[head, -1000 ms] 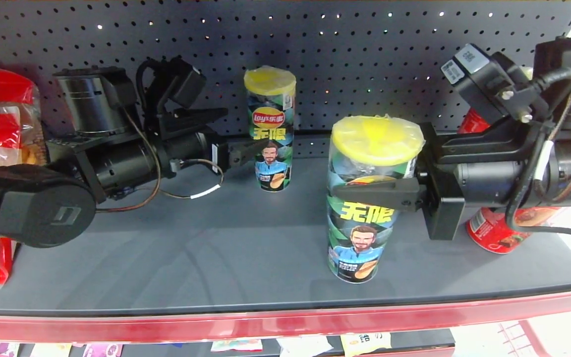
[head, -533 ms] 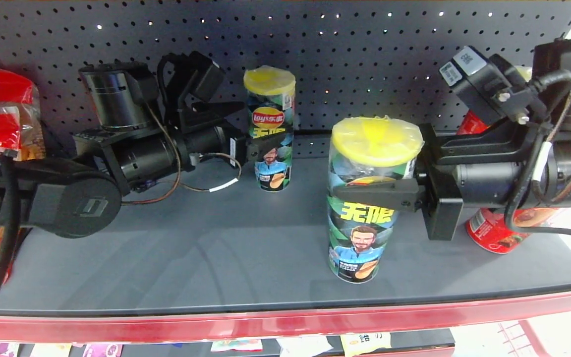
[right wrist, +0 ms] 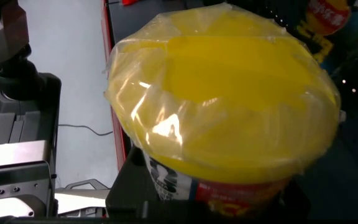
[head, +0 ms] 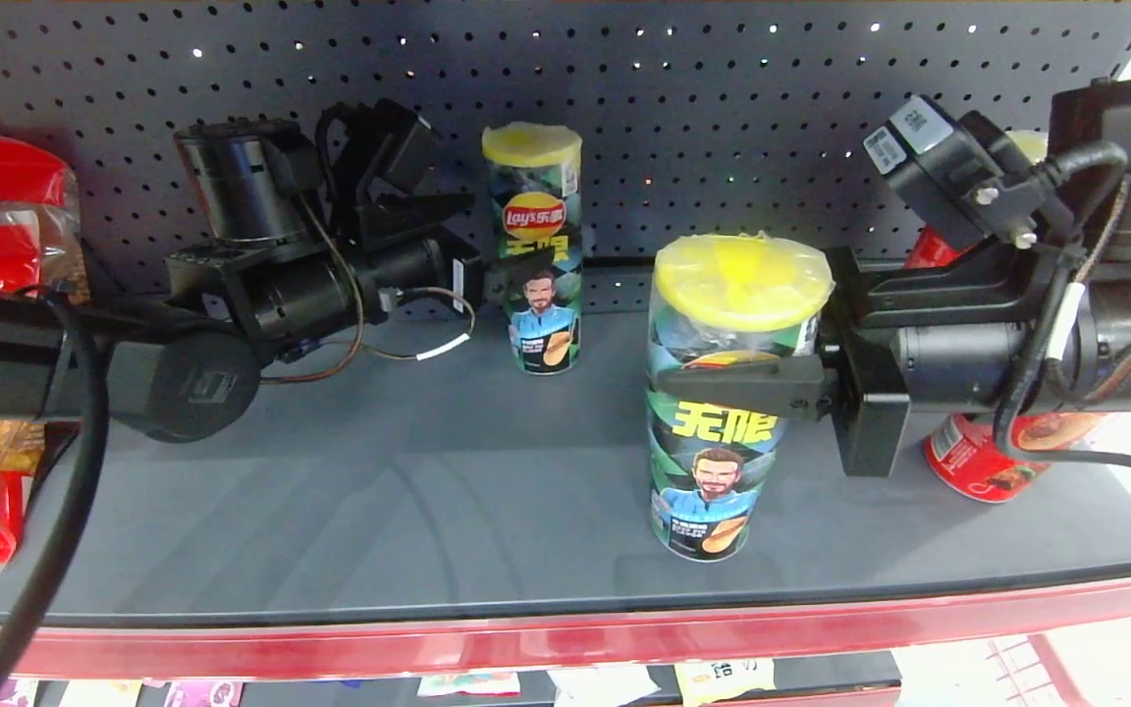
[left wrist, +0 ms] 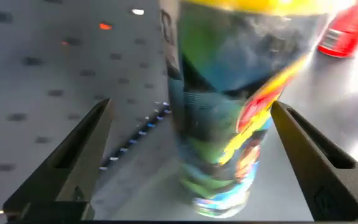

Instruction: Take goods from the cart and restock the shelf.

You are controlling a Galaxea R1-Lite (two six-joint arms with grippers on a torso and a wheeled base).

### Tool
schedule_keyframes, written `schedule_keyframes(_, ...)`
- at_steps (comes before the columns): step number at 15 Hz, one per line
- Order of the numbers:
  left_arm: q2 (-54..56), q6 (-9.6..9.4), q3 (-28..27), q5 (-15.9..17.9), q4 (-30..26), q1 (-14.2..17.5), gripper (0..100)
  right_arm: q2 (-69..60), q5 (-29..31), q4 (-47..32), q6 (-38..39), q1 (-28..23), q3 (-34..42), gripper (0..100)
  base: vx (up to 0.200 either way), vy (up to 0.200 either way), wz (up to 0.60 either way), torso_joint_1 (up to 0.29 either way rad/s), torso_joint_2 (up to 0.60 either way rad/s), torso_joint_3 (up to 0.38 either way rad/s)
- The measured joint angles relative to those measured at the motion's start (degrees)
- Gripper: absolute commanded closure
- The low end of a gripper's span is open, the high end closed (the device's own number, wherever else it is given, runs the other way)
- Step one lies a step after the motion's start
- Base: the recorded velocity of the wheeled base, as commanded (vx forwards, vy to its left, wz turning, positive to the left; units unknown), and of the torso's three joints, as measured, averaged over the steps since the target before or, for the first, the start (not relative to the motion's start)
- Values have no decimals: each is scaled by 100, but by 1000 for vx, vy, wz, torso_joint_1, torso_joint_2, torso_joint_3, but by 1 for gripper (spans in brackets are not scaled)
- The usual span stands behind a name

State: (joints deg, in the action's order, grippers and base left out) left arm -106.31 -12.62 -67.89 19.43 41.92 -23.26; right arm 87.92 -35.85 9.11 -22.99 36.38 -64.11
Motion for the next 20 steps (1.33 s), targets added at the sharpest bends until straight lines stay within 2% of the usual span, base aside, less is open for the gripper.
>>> schedule_keyframes(3, -190, 6, -251, 57, 6, 61, 0, 9, 9, 2, 0, -2, 5, 100, 0, 0, 0, 0, 0, 0)
schedule_keyframes(8, -306, 6, -300, 104, 9, 37, 0, 20, 9, 2, 0, -9, 6, 100, 0, 0, 0, 0, 0, 0)
schedule_keyframes(18, -512, 13, -460, 95, 91, -184, 0, 20, 11, 0, 0, -22, 28, 100, 0, 0, 0, 0, 0, 0)
schedule_keyframes(19, -518, 15, -462, 95, 91, -184, 100, 15, 11, 0, 0, -20, 33, 100, 0, 0, 0, 0, 0, 0)
schedule_keyframes(20, -525, 17, -468, 95, 91, -184, 100, 9, 11, 2, 4, -20, 37, 100, 0, 0, 0, 0, 0, 0)
